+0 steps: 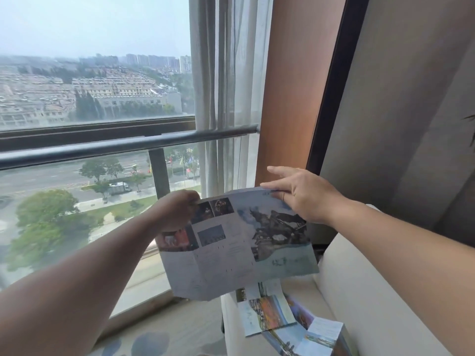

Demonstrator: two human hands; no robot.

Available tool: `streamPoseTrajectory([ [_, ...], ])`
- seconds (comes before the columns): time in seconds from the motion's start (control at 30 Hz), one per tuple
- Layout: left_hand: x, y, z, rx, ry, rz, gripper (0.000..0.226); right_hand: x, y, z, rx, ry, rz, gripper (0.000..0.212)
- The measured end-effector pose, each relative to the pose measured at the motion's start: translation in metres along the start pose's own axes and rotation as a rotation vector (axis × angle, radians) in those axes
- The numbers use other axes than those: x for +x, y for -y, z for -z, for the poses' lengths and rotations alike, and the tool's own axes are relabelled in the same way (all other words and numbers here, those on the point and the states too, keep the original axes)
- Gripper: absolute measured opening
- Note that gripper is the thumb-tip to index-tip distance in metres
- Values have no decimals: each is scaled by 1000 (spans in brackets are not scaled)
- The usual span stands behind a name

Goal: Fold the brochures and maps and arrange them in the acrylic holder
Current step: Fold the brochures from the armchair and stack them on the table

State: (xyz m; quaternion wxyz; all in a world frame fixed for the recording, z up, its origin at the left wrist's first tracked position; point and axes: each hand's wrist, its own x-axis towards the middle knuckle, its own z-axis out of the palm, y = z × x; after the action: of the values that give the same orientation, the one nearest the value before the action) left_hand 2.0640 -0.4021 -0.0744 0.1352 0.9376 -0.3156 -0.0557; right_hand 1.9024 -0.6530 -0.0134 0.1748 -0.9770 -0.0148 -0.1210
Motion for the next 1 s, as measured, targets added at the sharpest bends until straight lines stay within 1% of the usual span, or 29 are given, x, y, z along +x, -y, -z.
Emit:
streamPoseTrajectory([
  [0.07, -1, -10, 4, -41, -69, 20, 24, 2, 0, 4, 154, -34, -26, 18],
  [0.1, -2, -16, 5, -48, -82, 31, 23, 3, 0, 7, 233, -48, -50, 17],
  [0.17, -1, -29, 7, -95, -105, 15, 23, 4, -3, 12, 301, -95, -85, 22],
  [0.23, -3, -42, 10, -173, -126, 11, 28, 3, -9, 18, 352, -113, -112, 24],
  [0.3, -5, -56, 12, -265, -132, -39, 40, 1, -13, 22, 439, -105, -135, 24],
  [0.33, -6, -64, 15, -314, -129, -58, 41, 1, -14, 24, 481, -107, -148, 24],
  [0.4, -4, -80, 18, -438, -118, -82, 32, 0, -18, 26, 557, -127, -184, 23],
  [0.5, 0, -98, 22, -670, -85, -68, 24, -2, -23, 29, 642, -175, -222, 21],
  [0.57, -1, -107, 24, -731, -73, -49, 27, -5, -27, 30, 681, -191, -251, 22],
  [0.63, -2, -115, 24, -801, -64, -21, 34, -8, -30, 30, 721, -175, -277, 20],
  [0.67, -2, -120, 24, -851, -48, -2, 35, -9, -31, 29, 742, -172, -285, 19],
  [0.73, -3, -128, 21, -1000, 28, 31, 26, -10, -30, 27, 786, -190, -292, 20],
  [0.77, -5, -131, 20, -1097, 68, 52, 26, -10, -30, 26, 792, -208, -297, 21],
  [0.83, -8, -135, 19, -1269, 156, 88, 43, -8, -30, 24, 777, -246, -321, 20],
  [0.87, -9, -137, 18, -1315, 197, 88, 51, -8, -30, 24, 781, -261, -331, 20],
  [0.9, -12, -140, 18, -1315, 214, 76, 50, -8, -30, 23, 789, -270, -333, 21],
  [0.93, -15, -145, 18, -1288, 209, 63, 40, -8, -30, 22, 799, -277, -332, 22],
  [1.0, -18, -153, 16, -1235, 125, 71, 13, -8, -29, 18, 802, -267, -338, 21],
])
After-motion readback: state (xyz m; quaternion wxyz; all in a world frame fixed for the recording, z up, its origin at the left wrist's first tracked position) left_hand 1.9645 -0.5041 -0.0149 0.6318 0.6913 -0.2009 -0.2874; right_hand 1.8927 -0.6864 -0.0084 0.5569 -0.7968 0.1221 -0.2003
